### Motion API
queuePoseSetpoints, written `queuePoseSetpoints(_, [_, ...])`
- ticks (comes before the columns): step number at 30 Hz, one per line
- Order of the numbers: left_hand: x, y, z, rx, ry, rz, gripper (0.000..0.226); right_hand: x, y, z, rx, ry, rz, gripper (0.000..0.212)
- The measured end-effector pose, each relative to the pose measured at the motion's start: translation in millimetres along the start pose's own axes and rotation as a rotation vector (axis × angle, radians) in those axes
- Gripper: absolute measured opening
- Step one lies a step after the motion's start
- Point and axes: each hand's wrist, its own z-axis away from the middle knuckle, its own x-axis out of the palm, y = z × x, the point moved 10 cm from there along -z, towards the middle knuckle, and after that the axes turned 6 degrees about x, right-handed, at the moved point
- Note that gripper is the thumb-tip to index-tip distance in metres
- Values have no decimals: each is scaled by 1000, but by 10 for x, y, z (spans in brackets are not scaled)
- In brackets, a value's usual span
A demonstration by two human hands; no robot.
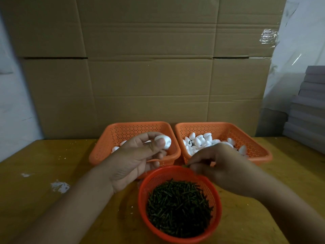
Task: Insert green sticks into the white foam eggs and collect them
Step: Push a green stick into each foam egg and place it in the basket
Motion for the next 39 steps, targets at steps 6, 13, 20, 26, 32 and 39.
queuePoseSetpoints(6, [37,0,13,21,-52,-152,26,-349,-9,46,-5,268,-207,14])
queuePoseSetpoints(13, [113,115,52,115,-39,-273,27,-335,-76,63,-27,284,-147,14])
queuePoseSetpoints(20, [107,149,59,132,-15,-289,27,-292,-174,76,-54,256,-155,19])
queuePoseSetpoints(26, [148,159,65,165,-30,-347,29,-244,-217,85,-53,228,-142,19])
queuePoseSetpoints(32, [204,209,88,243,-34,-429,29,-181,-238,86,-57,196,-109,21])
queuePoseSetpoints(39, [265,258,114,294,-37,-500,35,-121,-260,91,-51,170,-111,19])
